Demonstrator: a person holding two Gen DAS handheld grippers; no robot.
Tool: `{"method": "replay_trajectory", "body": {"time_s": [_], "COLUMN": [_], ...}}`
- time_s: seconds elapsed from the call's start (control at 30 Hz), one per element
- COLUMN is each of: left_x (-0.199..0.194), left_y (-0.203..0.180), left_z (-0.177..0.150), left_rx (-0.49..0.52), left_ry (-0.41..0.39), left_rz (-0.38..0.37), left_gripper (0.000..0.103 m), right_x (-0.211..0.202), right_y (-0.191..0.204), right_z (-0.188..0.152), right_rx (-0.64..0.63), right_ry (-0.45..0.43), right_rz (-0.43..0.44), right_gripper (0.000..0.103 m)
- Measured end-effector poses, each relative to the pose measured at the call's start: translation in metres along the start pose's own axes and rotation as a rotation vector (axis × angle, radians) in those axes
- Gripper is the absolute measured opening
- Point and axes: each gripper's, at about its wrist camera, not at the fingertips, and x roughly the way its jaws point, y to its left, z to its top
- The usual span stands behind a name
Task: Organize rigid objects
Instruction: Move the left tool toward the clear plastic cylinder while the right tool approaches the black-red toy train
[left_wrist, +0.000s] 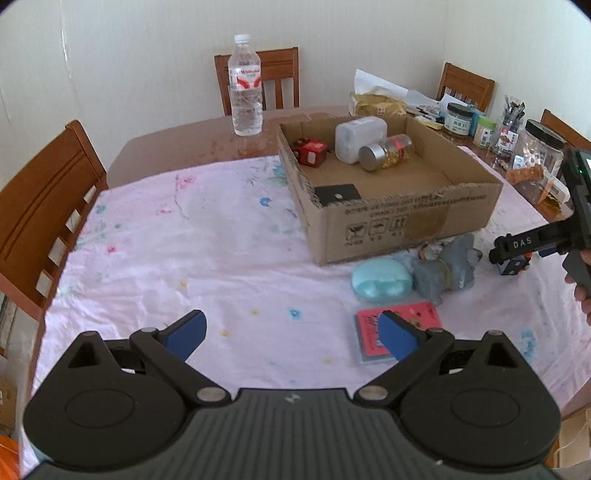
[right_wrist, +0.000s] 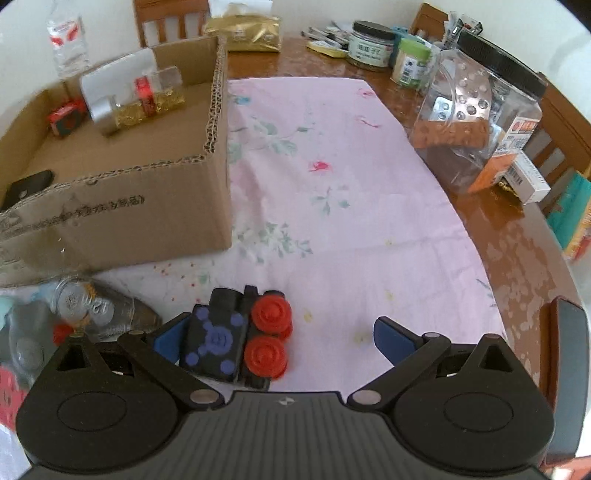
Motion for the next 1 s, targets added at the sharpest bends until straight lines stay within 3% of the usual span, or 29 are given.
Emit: {"method": "replay_trajectory", "body": {"time_s": [0.37, 0.7, 1.0], "left_x": [-0.004, -0.001, -0.008], "left_y": [-0.068, -0.106, -0.091], "left_z": [-0.009, -0.043, -0.061], "left_rx": [-0.062, -0.091, -0.118], "left_ry": [0.086, 0.192, 0.229], "left_rz": [-0.069, 0.016, 0.104], "left_gripper": [0.099, 0.099, 0.099], "right_x": [-0.005, -0.008, -0.01], "right_y": [-0.025, -0.036, -0.038], "right_z": [-0.012, -0.018, -0.021], "right_rx": [-0.199, -0.306, -0.331], "right_ry": [-0.027, -0.057, -0.064], "right_rz": [0.15, 0.221, 0.238], "right_gripper": [0.103, 0.103, 0.103]}}
